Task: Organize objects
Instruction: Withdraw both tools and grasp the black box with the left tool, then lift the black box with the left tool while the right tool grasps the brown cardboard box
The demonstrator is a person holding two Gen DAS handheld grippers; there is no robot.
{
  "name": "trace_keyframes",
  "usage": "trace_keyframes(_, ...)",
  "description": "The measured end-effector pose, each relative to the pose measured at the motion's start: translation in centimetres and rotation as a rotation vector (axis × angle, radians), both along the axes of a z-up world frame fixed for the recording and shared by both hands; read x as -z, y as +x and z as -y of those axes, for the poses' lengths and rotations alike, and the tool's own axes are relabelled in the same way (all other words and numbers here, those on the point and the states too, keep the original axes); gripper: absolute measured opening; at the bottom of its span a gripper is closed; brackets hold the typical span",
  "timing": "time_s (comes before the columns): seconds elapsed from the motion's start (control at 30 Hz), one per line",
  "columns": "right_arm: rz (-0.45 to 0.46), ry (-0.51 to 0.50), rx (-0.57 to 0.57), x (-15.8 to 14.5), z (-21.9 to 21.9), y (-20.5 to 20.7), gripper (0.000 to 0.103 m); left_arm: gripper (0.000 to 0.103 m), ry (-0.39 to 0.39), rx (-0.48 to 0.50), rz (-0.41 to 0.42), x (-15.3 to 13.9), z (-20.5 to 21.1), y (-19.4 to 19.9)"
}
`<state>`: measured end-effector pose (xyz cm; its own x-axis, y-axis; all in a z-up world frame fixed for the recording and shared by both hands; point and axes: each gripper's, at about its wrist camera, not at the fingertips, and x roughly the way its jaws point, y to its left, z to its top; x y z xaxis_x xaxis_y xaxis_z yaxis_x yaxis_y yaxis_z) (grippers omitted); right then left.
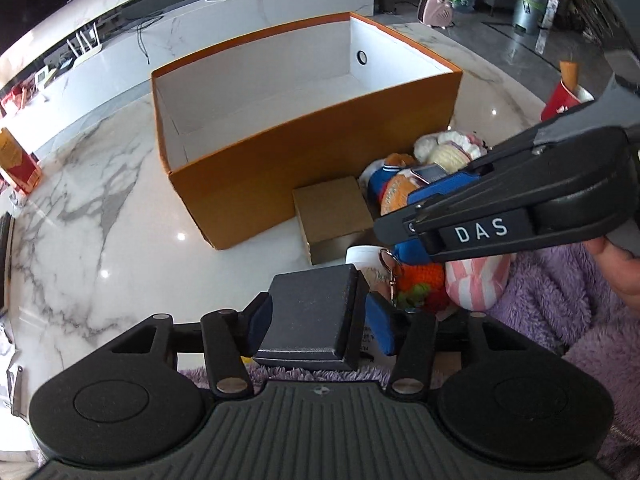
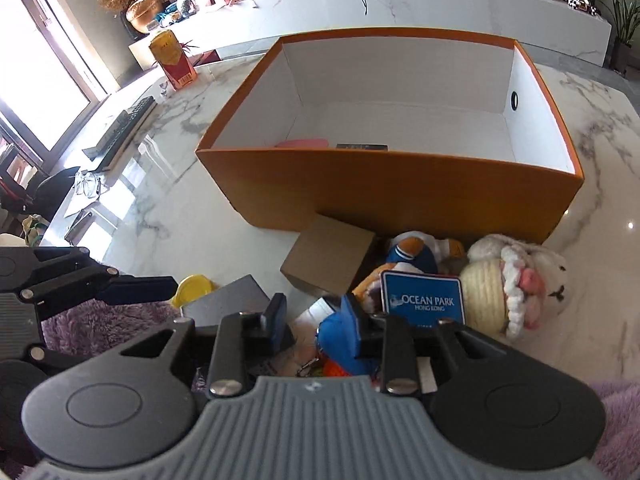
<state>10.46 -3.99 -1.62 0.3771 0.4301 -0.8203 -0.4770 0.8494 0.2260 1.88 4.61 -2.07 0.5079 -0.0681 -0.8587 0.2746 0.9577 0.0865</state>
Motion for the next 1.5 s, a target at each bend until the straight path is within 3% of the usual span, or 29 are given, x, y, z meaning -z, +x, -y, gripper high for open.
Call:
trace_keyframes(0.13, 0.017, 0.003, -0.013, 0.0, 0.0, -0.8, 0.041, 0.062, 0.134, 0.07, 0.01, 1.3, 2.1, -0.8)
trace_keyframes(0.33, 0.02, 0.019, -0.01, -0.1, 0.5, -1.4, 0.041, 0.062, 0.284, 0.1, -0.04, 3.8, 3.6, -0.7)
trace_keyframes(0.5, 0.017, 0.032, -0.01, -0.1, 0.8, -1.5, 0.041, 0.062, 0.354, 0.115, -0.041, 5.0, 4.4, -0.9)
trace_keyframes(0.7, 0.012, 0.042, -0.01, 0.0, 1.1, -1.5, 0.041, 0.055, 0.345, 0.111, -0.034, 4.5, 4.2, -1.1)
trace_keyframes(0.83, 0.011, 0.052, -0.004, 0.0, 1.2, -1.3, 0.041, 0.047, 0.293, 0.074, -0.021, 3.2, 3.7, -0.7)
trace_keyframes(1.13, 0.051, 0.014, -0.051, -0.2, -0.4, -0.6, 0.041, 0.045, -0.086, -0.138, -0.037, -0.6, -2.6, 1.3)
trace_keyframes(1.33, 0.07, 0.0, -0.088, -0.3, -2.5, 0.5, 0.041, 0.045, -0.154, -0.23, -0.052, 0.0, -5.7, 2.2)
trace_keyframes(1.5, 0.024, 0.004, -0.075, 0.5, -2.7, 1.9, 0.041, 0.045, -0.242, -0.275, -0.056, 0.3, -7.7, 2.4)
